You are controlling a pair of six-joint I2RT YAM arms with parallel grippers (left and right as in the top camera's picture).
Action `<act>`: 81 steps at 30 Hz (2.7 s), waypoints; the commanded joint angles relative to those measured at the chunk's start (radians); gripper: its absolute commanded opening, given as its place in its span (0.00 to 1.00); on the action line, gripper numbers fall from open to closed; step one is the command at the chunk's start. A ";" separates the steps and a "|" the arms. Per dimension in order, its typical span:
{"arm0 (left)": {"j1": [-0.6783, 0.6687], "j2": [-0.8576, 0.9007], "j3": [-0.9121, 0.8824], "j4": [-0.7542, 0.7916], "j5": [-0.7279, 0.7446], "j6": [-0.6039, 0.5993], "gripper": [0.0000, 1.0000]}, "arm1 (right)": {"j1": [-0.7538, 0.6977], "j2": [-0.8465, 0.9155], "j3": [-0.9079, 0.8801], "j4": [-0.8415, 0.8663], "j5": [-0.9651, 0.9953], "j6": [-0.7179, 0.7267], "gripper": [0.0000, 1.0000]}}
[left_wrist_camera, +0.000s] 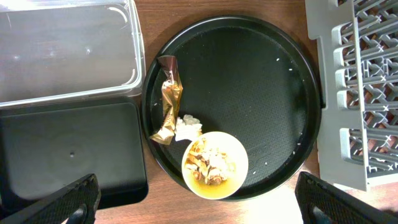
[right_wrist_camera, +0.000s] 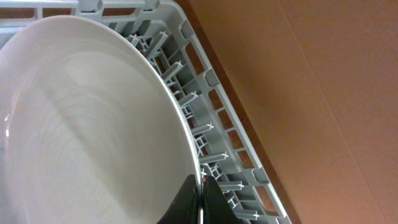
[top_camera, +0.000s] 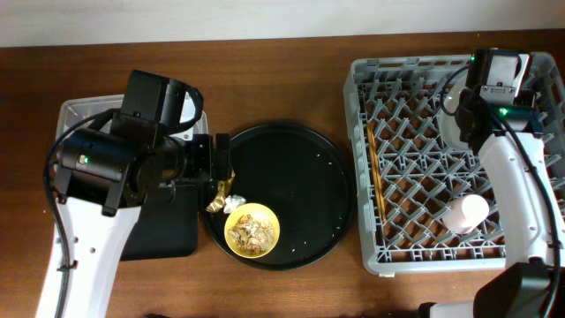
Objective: Sort waste into correct bins and load items into the dishwasher rack
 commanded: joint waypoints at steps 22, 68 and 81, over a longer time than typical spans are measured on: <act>-0.001 -0.013 0.009 0.002 -0.010 -0.010 1.00 | 0.155 0.070 0.015 0.124 -0.005 -0.269 0.04; -0.490 0.018 -0.768 0.467 -0.059 -0.185 0.76 | 0.052 -0.432 0.024 -0.604 -0.959 0.581 0.98; -0.523 0.127 -0.779 0.504 -0.104 -0.185 1.00 | 0.016 -0.761 0.024 -0.739 -1.043 0.285 0.98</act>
